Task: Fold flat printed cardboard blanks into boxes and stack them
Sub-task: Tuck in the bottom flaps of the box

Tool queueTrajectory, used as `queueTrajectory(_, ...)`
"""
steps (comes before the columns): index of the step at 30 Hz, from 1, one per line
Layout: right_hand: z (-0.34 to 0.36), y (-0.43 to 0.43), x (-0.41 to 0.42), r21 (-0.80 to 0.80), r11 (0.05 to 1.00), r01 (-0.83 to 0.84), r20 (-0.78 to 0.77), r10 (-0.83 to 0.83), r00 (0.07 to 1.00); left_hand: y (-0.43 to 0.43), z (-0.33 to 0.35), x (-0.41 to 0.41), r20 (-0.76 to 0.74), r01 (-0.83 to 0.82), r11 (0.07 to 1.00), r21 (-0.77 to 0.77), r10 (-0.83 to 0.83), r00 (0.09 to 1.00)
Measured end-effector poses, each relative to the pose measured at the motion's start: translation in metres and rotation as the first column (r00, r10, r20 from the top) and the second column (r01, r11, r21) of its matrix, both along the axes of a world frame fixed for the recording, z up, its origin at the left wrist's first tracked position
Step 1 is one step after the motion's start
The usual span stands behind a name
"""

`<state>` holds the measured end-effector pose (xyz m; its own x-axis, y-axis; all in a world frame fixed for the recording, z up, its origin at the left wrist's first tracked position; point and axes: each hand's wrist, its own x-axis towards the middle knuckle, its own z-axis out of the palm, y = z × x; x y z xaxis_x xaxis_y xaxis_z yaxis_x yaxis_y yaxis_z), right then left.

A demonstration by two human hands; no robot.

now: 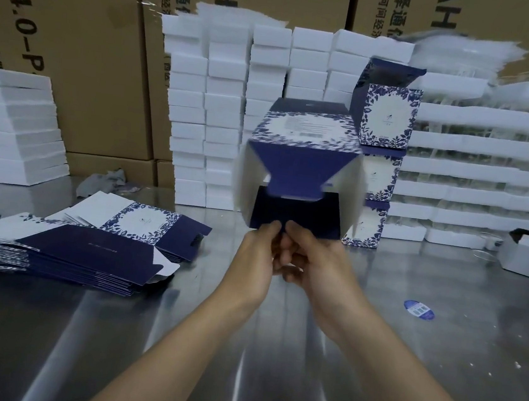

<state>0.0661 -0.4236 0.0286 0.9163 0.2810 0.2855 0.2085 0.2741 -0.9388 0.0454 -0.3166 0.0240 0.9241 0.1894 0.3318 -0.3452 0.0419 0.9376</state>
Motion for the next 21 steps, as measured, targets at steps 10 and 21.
queueTrajectory(10, -0.002, 0.0, 0.002, 0.008, 0.997, 0.074, -0.014, -0.074, 0.997, -0.005, 0.0, -0.005, 0.033, -0.062, 0.996, 0.057, 0.06, 0.998)
queueTrajectory(21, -0.006, -0.001, 0.002, -0.044, 0.995, -0.086, -0.066, 0.083, 0.994, -0.009, 0.0, -0.011, -0.064, -0.078, 0.996, 0.046, 0.081, 0.995)
